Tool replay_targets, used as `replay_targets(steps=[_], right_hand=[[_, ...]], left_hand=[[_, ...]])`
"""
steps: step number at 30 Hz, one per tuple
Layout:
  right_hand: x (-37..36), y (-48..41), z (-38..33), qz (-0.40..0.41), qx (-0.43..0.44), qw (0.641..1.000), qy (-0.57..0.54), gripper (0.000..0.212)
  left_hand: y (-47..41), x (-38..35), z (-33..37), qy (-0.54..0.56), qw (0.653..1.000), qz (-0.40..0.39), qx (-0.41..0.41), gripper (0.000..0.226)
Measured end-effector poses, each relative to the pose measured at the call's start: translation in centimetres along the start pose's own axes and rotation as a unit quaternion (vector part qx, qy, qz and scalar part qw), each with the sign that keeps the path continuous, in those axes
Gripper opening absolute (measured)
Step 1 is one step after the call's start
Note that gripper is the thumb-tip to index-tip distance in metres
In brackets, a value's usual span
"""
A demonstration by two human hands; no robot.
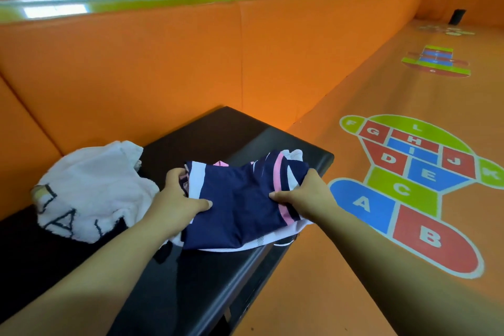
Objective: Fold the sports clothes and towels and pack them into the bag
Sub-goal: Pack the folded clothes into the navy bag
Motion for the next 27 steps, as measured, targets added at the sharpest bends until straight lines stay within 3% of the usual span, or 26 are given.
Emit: replay_targets(steps=[5,8,11,13,16,20,23,27], right_hand=[[-0.2,2.0,-6.8,-0.042,0.143,0.984,0.092,0.065],[-2.1,4.6,-10.8,-0.125,0.230,0.960,0.102,0.054],[-4.2,7.4,-12.8,-0.244,0.246,0.932,0.110,0.055],[-5.4,8.6,-12.9,-0.281,0.238,0.920,0.134,0.063],[-6.7,9.2,-12.4,-0.258,0.237,0.910,0.221,0.092],[-7.7,9.2,-12.0,-0.184,0.223,0.914,0.286,0.120],[-8.2,8.7,-11.8,-0.107,0.204,0.919,0.320,0.110],[-8.4,7.9,-11.6,-0.057,0.219,0.920,0.320,0.067]], left_hand=[[3.1,0.5,0.8,-0.005,0.999,-0.009,-0.051,0.048],[4.5,0.8,1.0,0.009,0.998,-0.015,-0.052,0.034],[5.2,1.3,0.0,0.046,0.998,-0.037,-0.018,0.023],[5.7,1.5,-0.7,0.086,0.994,-0.064,0.006,0.013],[6.2,0.9,-0.9,0.149,0.980,-0.131,0.026,0.026],[6.2,0.3,0.1,0.071,0.980,-0.178,-0.046,0.043],[6.4,0.2,0.9,0.041,0.976,-0.199,-0.077,0.055],[7.0,0.7,1.3,-0.004,0.970,-0.204,-0.129,0.053]])
Point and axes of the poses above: each hand's wrist, its own y-axis away from the middle knuckle, its own x-axis out of the back of the hand, z = x × y, the point moved 8 cm from there along -y, towards the middle knuckle, and after that the axes turned 7 degrees about x, right-handed, at the moved point
